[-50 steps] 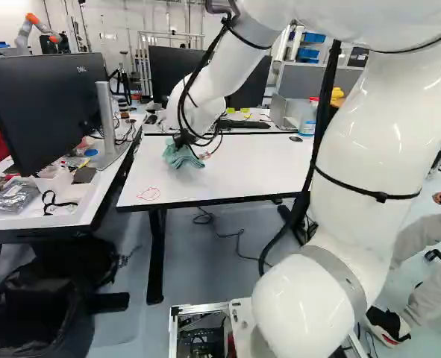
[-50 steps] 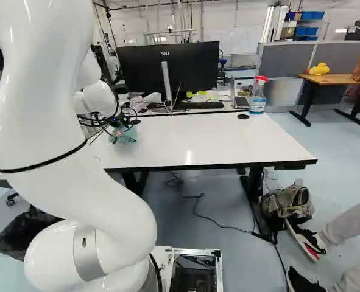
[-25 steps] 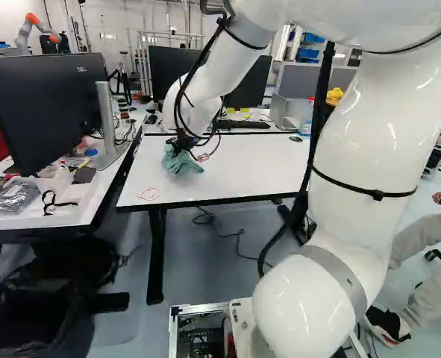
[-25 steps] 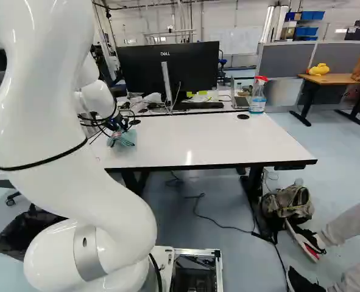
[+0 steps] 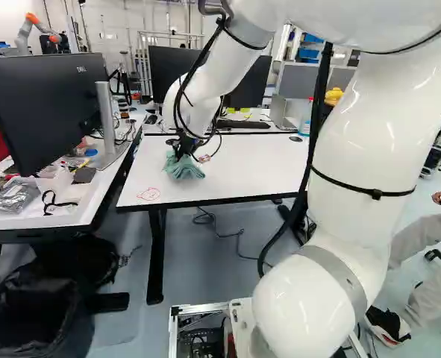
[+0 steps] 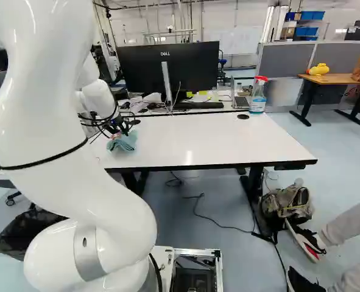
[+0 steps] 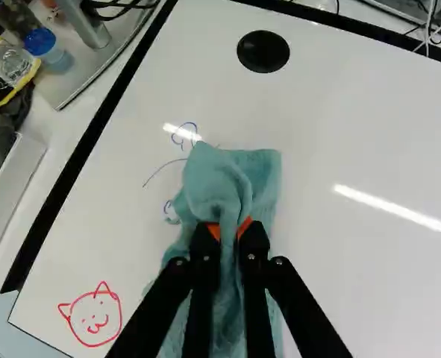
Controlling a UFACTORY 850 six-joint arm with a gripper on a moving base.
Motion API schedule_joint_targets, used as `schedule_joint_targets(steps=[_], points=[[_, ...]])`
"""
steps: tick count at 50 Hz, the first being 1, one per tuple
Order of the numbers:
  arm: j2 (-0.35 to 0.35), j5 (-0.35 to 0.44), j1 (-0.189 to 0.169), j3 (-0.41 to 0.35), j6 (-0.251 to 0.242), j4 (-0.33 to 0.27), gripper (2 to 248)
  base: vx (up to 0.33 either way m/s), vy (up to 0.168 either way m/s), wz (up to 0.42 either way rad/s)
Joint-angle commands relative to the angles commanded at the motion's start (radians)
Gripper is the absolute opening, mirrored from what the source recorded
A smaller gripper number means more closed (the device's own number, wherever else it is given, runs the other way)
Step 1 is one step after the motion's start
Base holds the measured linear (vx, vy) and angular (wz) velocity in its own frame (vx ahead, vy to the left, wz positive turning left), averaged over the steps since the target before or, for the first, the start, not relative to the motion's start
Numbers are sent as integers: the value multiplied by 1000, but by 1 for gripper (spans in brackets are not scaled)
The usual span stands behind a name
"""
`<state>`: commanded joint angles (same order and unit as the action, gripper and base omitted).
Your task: Clean the table with the green towel
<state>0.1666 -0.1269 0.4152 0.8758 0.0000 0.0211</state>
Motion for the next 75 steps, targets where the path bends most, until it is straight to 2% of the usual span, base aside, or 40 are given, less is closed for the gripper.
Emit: schedule_joint_targets(steps=[16, 29, 50, 67, 75], points=[[31, 0, -16, 35, 0, 0, 42, 0, 0, 0], [36, 0, -16, 36, 0, 0, 42, 0, 0, 0], [95, 0, -16, 50, 0, 0, 42, 0, 0, 0], [95, 0, -16, 51, 0, 0, 42, 0, 0, 0], [118, 0, -10, 78, 0, 0, 42, 0, 0, 0]])
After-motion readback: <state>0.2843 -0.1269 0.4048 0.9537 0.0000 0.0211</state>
